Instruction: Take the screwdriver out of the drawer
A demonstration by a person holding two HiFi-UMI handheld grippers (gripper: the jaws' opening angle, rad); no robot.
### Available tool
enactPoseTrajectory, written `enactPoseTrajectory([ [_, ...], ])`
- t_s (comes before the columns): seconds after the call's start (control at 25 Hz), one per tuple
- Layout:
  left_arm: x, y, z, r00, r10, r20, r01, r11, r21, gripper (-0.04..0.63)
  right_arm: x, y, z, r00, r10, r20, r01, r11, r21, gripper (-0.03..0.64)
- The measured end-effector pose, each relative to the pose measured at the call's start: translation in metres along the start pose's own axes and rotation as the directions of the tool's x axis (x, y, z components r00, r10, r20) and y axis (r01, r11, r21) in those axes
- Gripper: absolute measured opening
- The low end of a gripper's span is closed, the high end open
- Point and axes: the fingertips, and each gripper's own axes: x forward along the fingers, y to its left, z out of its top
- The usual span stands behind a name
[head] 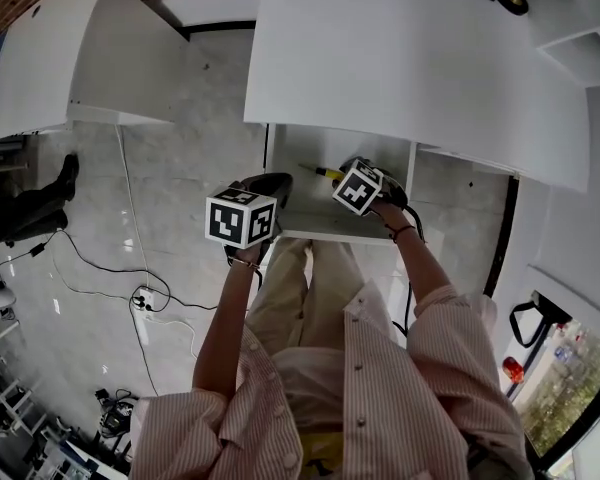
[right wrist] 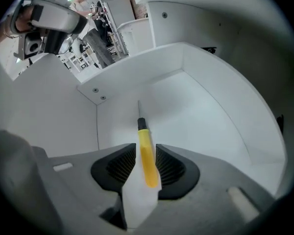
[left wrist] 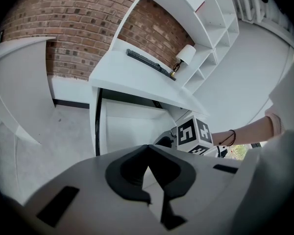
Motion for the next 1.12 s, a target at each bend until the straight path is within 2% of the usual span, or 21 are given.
enactPoseTrajectory([
  [0.2, 0.000, 0.002, 0.000, 1.000, -0.006, 0.005, 0.006, 1.000, -0.006, -0.002, 0.014, 0.002, -0.003, 0.999, -0.008, -0.039, 0.008, 1.000, -0.018, 0.110],
  [0.6, -0.004, 0.001, 0.007, 0.999, -0.012, 0.036, 0.012, 1.000, -0.004, -0.002, 0.022, -0.004, -0.011, 0.992, -0.082, -0.094, 0.078, 0.996, -0.040, 0.088],
  [1.12, -0.017, -0.004, 0.007, 0.996, -0.031, 0.081, 0.030, 1.000, 0.008, -0.002, -0.016, 0.006, 0.005, 0.996, -0.085, -0.004, 0.085, 0.996, -0.037, 0.081],
])
